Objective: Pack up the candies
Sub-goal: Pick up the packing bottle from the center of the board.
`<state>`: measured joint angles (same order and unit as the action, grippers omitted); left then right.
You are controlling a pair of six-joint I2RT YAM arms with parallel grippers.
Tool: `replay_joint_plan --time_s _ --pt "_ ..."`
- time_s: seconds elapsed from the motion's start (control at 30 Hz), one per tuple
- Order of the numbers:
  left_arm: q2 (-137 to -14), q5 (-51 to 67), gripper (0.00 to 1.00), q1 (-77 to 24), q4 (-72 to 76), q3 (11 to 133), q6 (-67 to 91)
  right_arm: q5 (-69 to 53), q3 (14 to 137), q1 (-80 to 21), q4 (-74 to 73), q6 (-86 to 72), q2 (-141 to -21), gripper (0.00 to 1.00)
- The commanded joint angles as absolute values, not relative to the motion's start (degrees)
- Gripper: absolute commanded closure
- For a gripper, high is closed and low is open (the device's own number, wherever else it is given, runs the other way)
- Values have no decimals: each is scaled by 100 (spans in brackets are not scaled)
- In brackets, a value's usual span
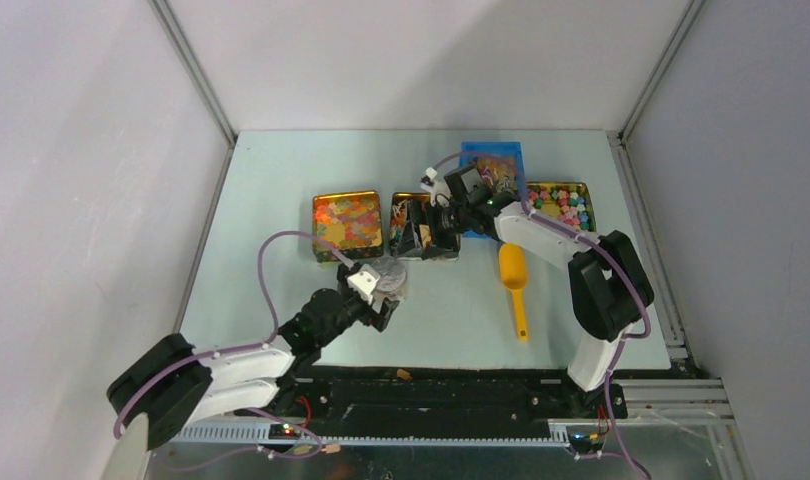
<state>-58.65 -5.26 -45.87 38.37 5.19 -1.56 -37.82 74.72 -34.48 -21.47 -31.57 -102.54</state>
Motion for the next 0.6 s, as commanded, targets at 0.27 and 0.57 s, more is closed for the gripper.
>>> replay_joint_plan --time_s 0.27,0.57 --pt "-7408 -375 2 -4607 4954 1158 -154 -4084 7473 -3341 -1549 -3379 -10619 1" --pt "-8693 -348 2 -4556 6617 1205 -297 -4182 7479 -3296 -1442 -3360 -10952 5"
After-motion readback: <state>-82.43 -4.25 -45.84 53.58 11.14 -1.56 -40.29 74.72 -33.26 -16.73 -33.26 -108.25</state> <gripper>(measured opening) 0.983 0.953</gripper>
